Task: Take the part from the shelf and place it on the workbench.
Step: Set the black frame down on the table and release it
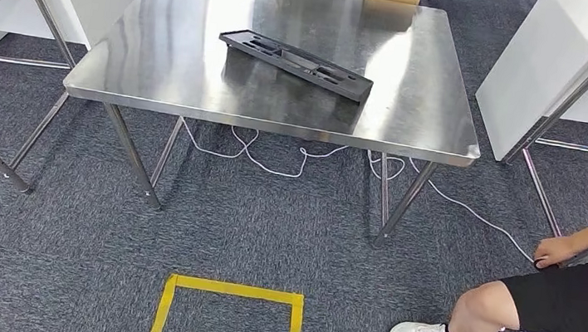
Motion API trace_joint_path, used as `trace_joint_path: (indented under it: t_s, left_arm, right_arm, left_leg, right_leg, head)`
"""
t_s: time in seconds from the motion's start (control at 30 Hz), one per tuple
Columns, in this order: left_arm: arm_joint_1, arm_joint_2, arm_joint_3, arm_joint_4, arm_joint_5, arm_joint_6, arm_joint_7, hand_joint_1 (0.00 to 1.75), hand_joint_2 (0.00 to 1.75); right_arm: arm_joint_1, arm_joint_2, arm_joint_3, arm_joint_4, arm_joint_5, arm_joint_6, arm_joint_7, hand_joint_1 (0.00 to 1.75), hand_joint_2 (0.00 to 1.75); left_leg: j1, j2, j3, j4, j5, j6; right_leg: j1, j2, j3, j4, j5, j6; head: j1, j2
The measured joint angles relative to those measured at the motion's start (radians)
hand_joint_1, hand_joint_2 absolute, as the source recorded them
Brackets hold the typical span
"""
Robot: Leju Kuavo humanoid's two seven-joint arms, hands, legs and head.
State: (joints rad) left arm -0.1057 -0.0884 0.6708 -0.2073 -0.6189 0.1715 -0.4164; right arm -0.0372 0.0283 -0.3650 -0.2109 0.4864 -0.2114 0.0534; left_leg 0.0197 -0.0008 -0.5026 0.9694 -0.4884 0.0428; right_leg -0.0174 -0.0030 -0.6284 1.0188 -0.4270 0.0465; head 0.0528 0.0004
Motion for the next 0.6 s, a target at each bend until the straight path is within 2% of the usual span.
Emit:
trace_joint_path:
  t_s: [0.07, 0.1, 0.13, 0.17, 0.2, 0.23, 0.27, 0.3, 0.33, 0.37, 0.4, 0.43, 0.47, 0.5, 0.53, 0.6]
  left_arm:
    - [-0.001, 0.001, 0.001, 0.000, -0.002, -0.002, 0.002, 0.00, 0.00]
    - [0.000, 0.001, 0.001, 0.000, -0.005, -0.003, 0.003, 0.00, 0.00]
    - [0.000, 0.002, 0.001, 0.000, -0.007, -0.004, 0.003, 0.00, 0.00]
    - [0.000, 0.001, 0.002, 0.000, -0.009, -0.004, 0.003, 0.00, 0.00]
    - [0.000, 0.001, 0.002, 0.000, -0.010, -0.005, 0.003, 0.00, 0.00]
    - [0.000, 0.001, 0.001, 0.000, -0.011, -0.005, 0.003, 0.00, 0.00]
    - [0.000, 0.000, 0.001, 0.000, -0.013, -0.005, 0.003, 0.00, 0.00]
    - [-0.001, 0.000, 0.001, 0.000, -0.015, -0.005, 0.003, 0.00, 0.00]
    - [-0.001, 0.000, 0.001, 0.000, -0.016, -0.005, 0.003, 0.00, 0.00]
    - [-0.001, 0.000, 0.001, 0.000, -0.017, -0.004, 0.003, 0.00, 0.00]
    - [-0.001, 0.000, 0.001, 0.000, -0.018, -0.004, 0.004, 0.00, 0.00]
    - [0.000, 0.001, 0.002, 0.000, -0.018, -0.004, 0.004, 0.00, 0.00]
    - [0.001, 0.002, 0.002, 0.000, -0.018, -0.004, 0.004, 0.00, 0.00]
    - [0.003, 0.002, 0.002, 0.000, -0.018, -0.004, 0.005, 0.00, 0.00]
    - [0.004, 0.003, 0.002, 0.000, -0.018, -0.004, 0.005, 0.00, 0.00]
    - [0.005, 0.003, 0.002, 0.001, -0.019, -0.004, 0.006, 0.00, 0.00]
  right_arm:
    - [0.000, 0.000, 0.005, 0.004, 0.014, 0.026, 0.018, 0.00, 0.00]
    - [0.000, 0.000, 0.008, 0.006, 0.022, 0.035, 0.024, 0.00, 0.00]
    - [-0.001, 0.000, 0.012, 0.006, 0.030, 0.043, 0.027, 0.00, 0.00]
    - [-0.001, -0.001, 0.017, 0.007, 0.036, 0.049, 0.029, 0.00, 0.00]
    - [-0.002, -0.001, 0.021, 0.008, 0.041, 0.054, 0.030, 0.00, 0.00]
    - [-0.002, -0.001, 0.025, 0.008, 0.045, 0.057, 0.031, 0.00, 0.00]
    - [-0.004, -0.001, 0.029, 0.008, 0.049, 0.060, 0.031, 0.00, 0.00]
    - [-0.006, -0.002, 0.033, 0.008, 0.052, 0.062, 0.031, 0.00, 0.00]
    - [-0.008, -0.002, 0.036, 0.008, 0.055, 0.064, 0.030, 0.00, 0.00]
    - [-0.010, -0.003, 0.039, 0.008, 0.056, 0.064, 0.030, 0.00, 0.00]
    - [-0.010, -0.003, 0.042, 0.009, 0.057, 0.065, 0.030, 0.00, 0.00]
    - [-0.010, -0.002, 0.044, 0.010, 0.059, 0.065, 0.029, 0.00, 0.00]
    - [-0.009, -0.001, 0.046, 0.012, 0.060, 0.065, 0.029, 0.00, 0.00]
    - [-0.008, -0.001, 0.048, 0.014, 0.062, 0.065, 0.029, 0.00, 0.00]
    - [-0.007, -0.001, 0.050, 0.015, 0.063, 0.066, 0.029, 0.00, 0.00]
    - [-0.007, -0.001, 0.051, 0.015, 0.066, 0.066, 0.029, 0.00, 0.00]
  left_leg:
    - [-0.003, 0.004, -0.033, -0.003, 0.027, 0.007]
    - [-0.005, 0.007, -0.049, -0.002, 0.039, 0.008]
    - [-0.008, 0.009, -0.065, -0.001, 0.051, 0.009]
    - [-0.010, 0.011, -0.080, 0.000, 0.064, 0.010]
    - [-0.011, 0.011, -0.093, 0.001, 0.075, 0.009]
    - [-0.012, 0.011, -0.106, 0.003, 0.087, 0.007]
    - [-0.014, 0.011, -0.116, 0.006, 0.097, 0.004]
    - [-0.016, 0.011, -0.127, 0.010, 0.108, 0.000]
    - [-0.017, 0.012, -0.135, 0.012, 0.119, -0.004]
    - [-0.018, 0.013, -0.140, 0.013, 0.130, -0.009]
    - [-0.018, 0.013, -0.143, 0.012, 0.140, -0.014]
    - [-0.016, 0.013, -0.147, 0.012, 0.145, -0.019]
    - [-0.014, 0.011, -0.153, 0.019, 0.134, -0.024]
    - [-0.012, 0.009, -0.162, 0.043, 0.102, -0.029]
    - [-0.009, 0.007, -0.174, 0.086, 0.054, -0.034]
    - [-0.006, 0.006, -0.200, 0.218, -0.048, -0.042]
  right_leg:
    - [-0.002, 0.000, -0.042, 0.114, -0.098, -0.021]
    - [-0.001, 0.000, -0.055, 0.182, -0.136, -0.025]
    - [0.000, 0.000, -0.056, 0.236, -0.155, -0.023]
    - [0.002, 0.000, -0.044, 0.262, -0.153, -0.017]
    - [0.004, 0.000, -0.013, 0.252, -0.135, -0.008]
    - [0.006, 0.000, 0.035, 0.205, -0.113, -0.002]
    - [0.007, 0.000, 0.097, 0.130, -0.102, -0.001]
    - [0.010, 0.001, 0.158, 0.044, -0.105, -0.005]
    - [0.013, 0.002, 0.201, -0.026, -0.115, -0.011]
    - [0.017, 0.002, 0.225, -0.070, -0.126, -0.017]
    - [0.020, 0.003, 0.228, -0.089, -0.130, -0.024]
    - [0.016, 0.002, 0.219, -0.087, -0.125, -0.032]
    - [0.014, 0.001, 0.212, -0.086, -0.116, -0.042]
    - [0.011, -0.002, 0.203, -0.086, -0.106, -0.054]
    - [0.009, -0.004, 0.192, -0.085, -0.096, -0.064]
    - [0.014, -0.007, 0.166, -0.081, -0.076, -0.074]
  head:
    - [0.003, 0.000]
    - [0.005, 0.000]
    - [0.005, 0.000]
    - [0.005, 0.000]
    - [0.005, 0.000]
    - [0.005, 0.000]
    - [0.005, 0.000]
    - [0.005, 0.000]
    - [0.004, 0.000]
    - [0.004, 0.000]
    - [0.004, 0.000]
    - [0.005, 0.000]
    - [0.004, 0.000]
    - [0.003, 0.000]
    - [0.001, 0.000]
    - [-0.002, 0.000]
